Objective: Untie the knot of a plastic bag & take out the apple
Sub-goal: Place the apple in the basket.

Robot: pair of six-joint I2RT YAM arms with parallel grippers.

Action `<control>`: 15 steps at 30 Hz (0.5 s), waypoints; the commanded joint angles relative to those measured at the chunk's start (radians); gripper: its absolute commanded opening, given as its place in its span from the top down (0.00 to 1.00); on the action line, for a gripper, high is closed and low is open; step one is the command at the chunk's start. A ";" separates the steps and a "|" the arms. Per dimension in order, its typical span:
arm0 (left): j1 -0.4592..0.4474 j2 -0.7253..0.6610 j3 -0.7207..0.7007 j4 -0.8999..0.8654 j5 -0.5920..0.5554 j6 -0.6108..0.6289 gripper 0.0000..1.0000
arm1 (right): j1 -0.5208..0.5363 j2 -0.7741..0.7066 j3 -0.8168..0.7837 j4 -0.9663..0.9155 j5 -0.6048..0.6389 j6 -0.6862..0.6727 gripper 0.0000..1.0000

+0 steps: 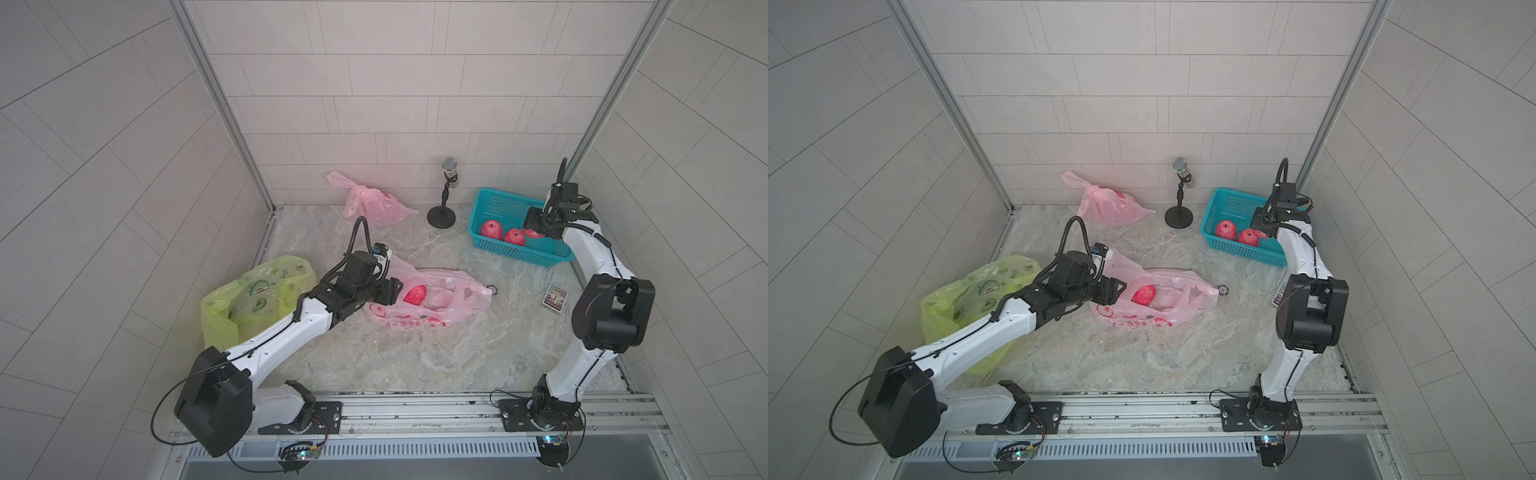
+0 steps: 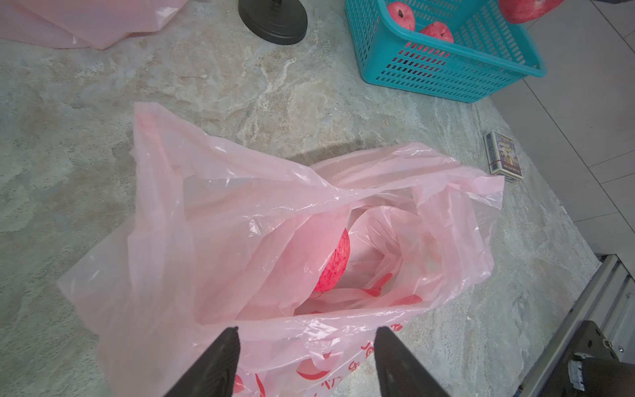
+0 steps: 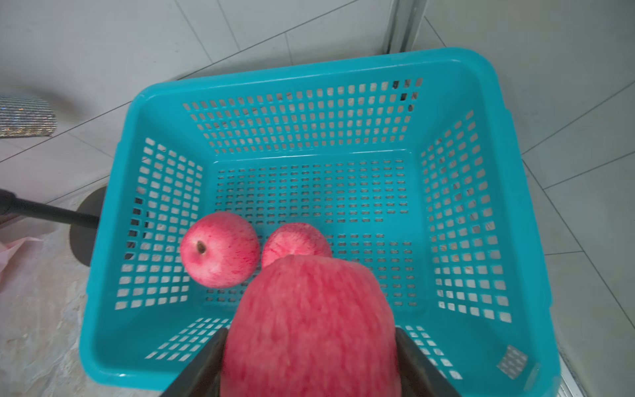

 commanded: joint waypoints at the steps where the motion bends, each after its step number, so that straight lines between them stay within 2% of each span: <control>1: 0.020 0.018 0.035 -0.002 0.021 0.009 0.33 | -0.031 0.048 -0.004 0.020 0.025 -0.012 0.34; 15: 0.066 0.075 0.084 -0.018 0.064 0.032 0.33 | -0.092 0.207 0.026 0.033 -0.026 0.016 0.33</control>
